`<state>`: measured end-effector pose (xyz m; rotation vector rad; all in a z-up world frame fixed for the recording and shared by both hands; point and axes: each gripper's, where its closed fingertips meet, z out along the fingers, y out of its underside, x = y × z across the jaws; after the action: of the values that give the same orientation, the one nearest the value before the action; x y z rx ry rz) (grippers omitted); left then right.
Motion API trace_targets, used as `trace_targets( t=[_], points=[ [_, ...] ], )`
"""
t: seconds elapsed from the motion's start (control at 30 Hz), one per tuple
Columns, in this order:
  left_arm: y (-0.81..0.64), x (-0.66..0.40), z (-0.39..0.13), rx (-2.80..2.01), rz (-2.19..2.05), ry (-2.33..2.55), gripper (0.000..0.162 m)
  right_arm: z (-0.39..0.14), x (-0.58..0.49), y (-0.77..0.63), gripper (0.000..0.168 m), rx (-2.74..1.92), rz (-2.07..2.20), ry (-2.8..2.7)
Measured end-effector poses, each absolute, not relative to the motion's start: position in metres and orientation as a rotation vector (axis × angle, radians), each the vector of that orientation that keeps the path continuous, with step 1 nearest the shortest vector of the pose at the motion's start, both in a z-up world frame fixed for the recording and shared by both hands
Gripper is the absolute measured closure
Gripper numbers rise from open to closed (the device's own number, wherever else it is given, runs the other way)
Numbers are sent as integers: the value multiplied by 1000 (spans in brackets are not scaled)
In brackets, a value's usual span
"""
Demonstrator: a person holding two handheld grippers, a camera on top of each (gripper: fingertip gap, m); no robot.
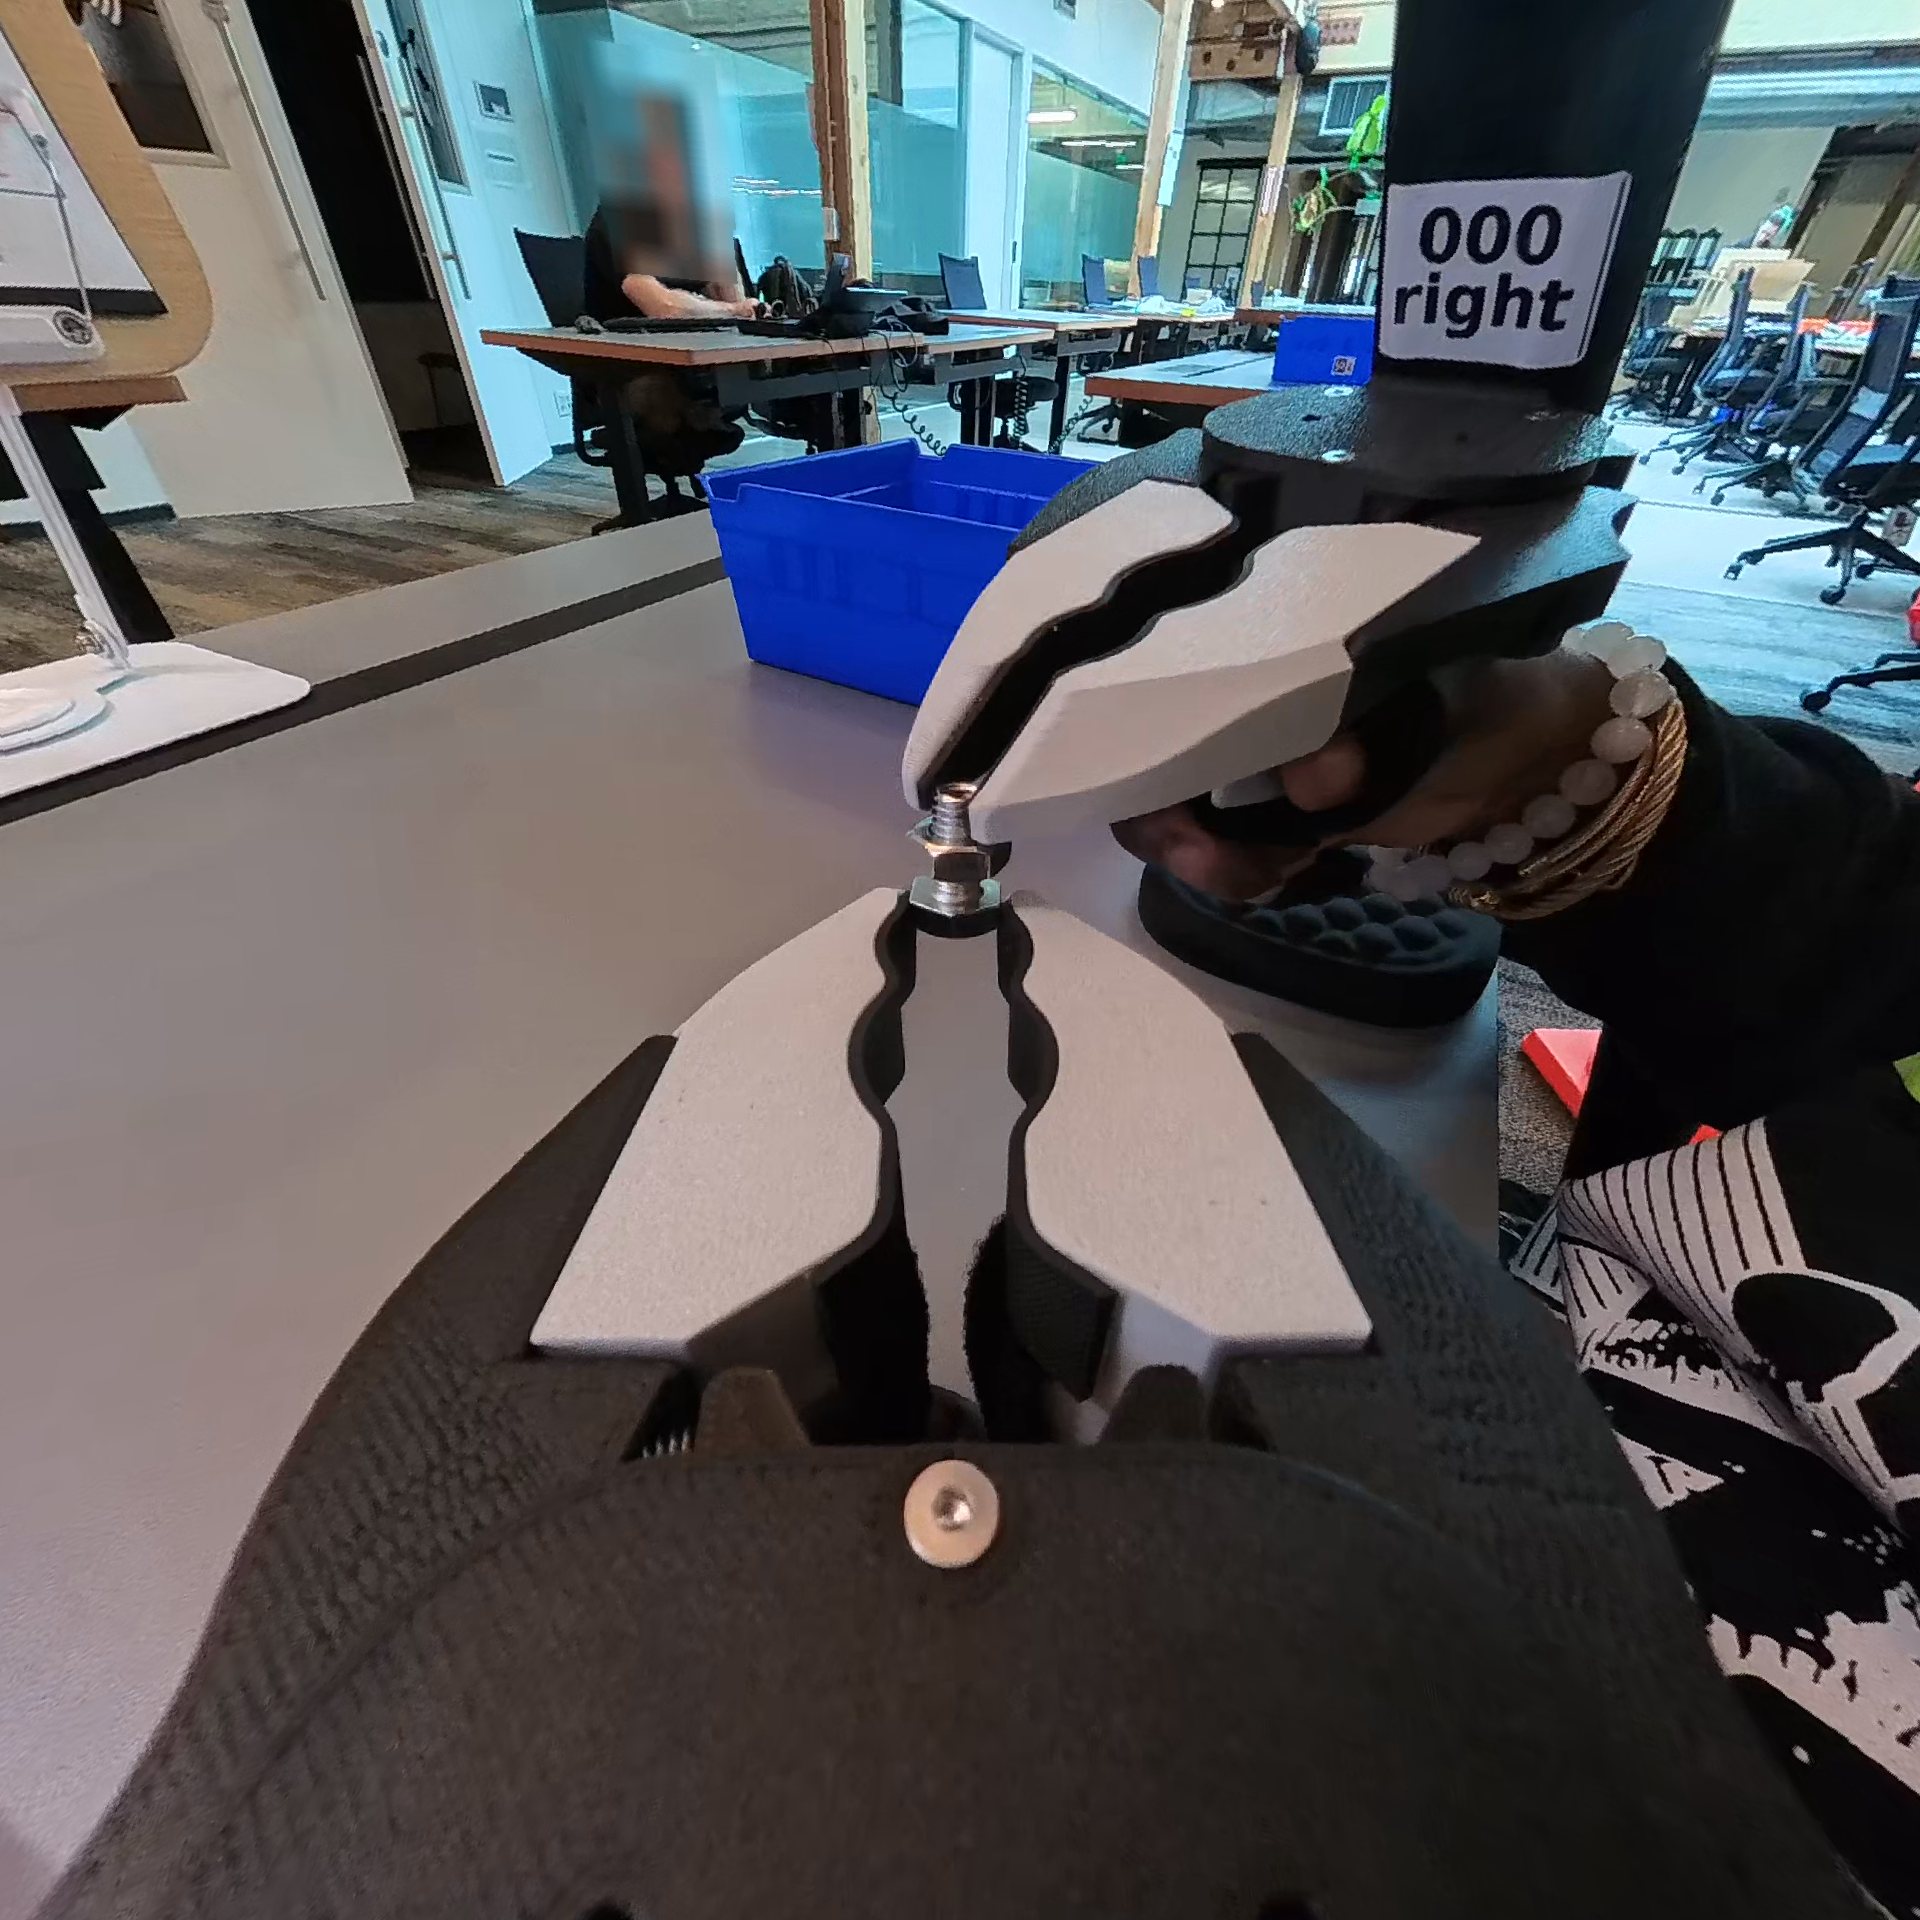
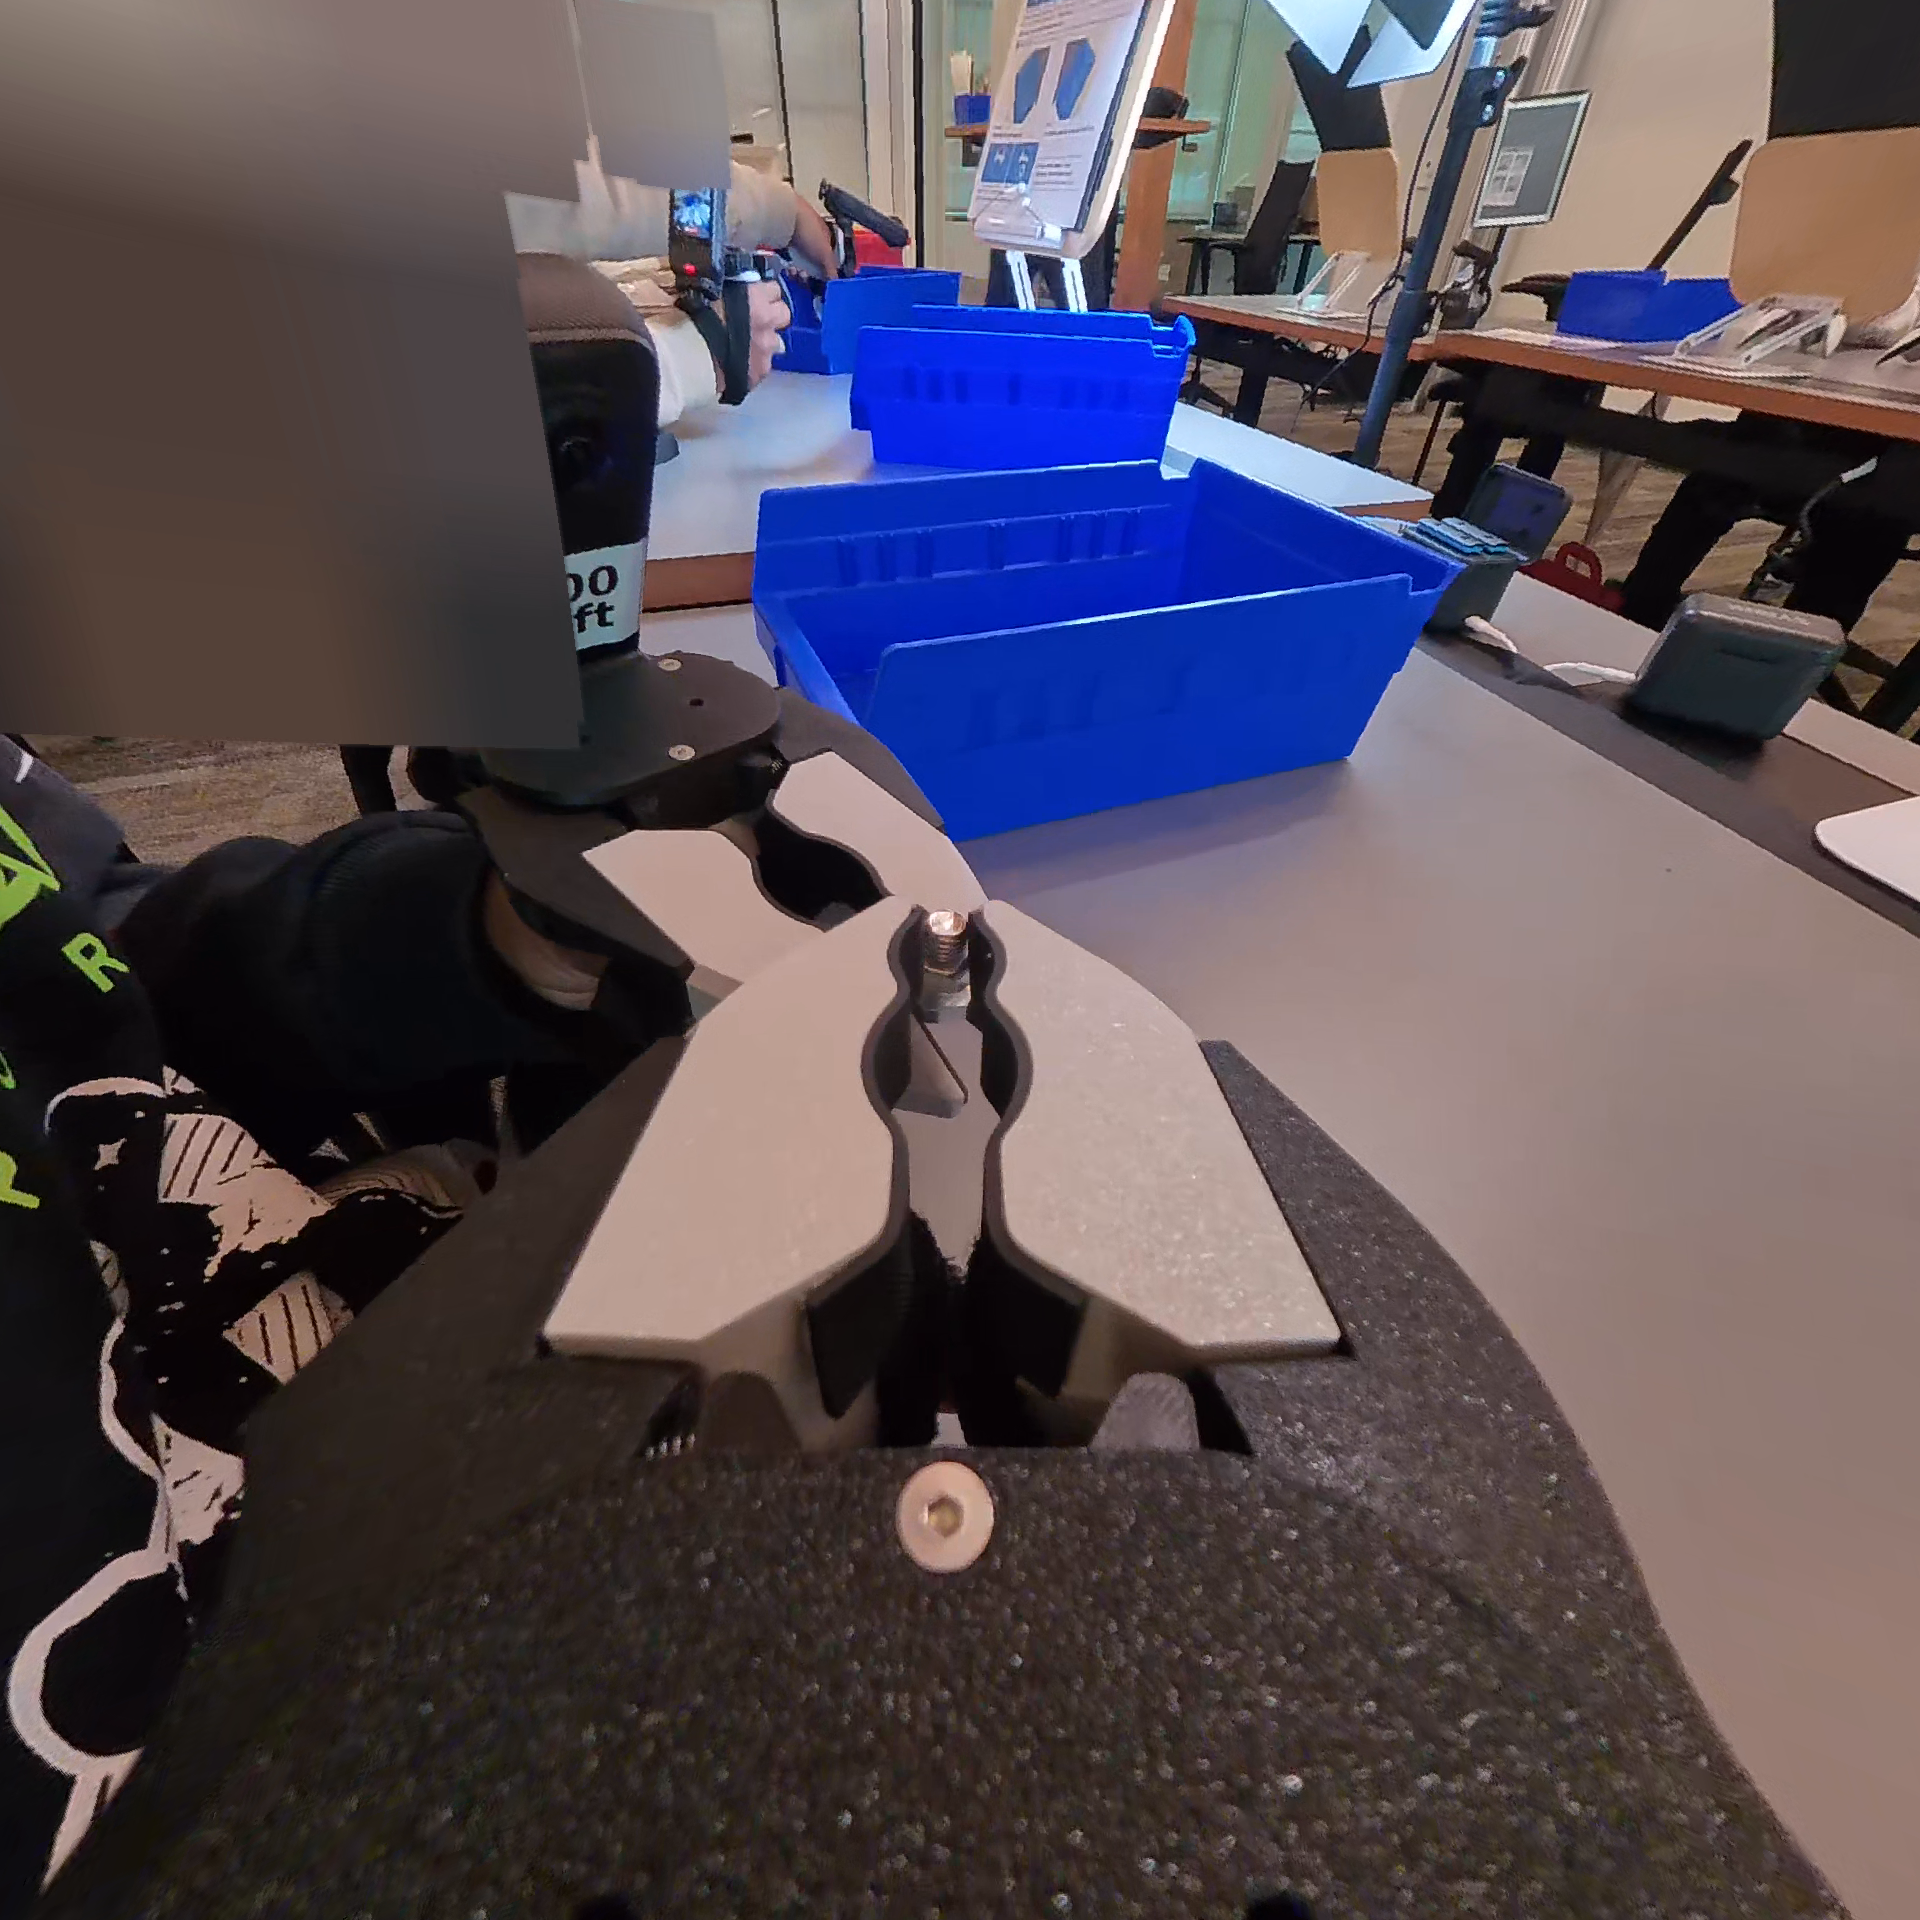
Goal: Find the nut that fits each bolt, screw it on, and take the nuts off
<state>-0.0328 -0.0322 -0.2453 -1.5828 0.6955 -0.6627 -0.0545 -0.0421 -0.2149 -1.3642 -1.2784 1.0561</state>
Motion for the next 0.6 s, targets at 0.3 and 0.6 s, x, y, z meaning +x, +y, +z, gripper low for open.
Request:
trace_targets(
  t=[0.3,0.6],
  points=[
    [-33,-34,-243,-1568,-686,682,131,-198,-26,-21,161,-1379,980,-1189],
    [-32,-36,-242,-1567,-688,662,131,-164,106,74,161,-1543,552,-890]
  ],
)
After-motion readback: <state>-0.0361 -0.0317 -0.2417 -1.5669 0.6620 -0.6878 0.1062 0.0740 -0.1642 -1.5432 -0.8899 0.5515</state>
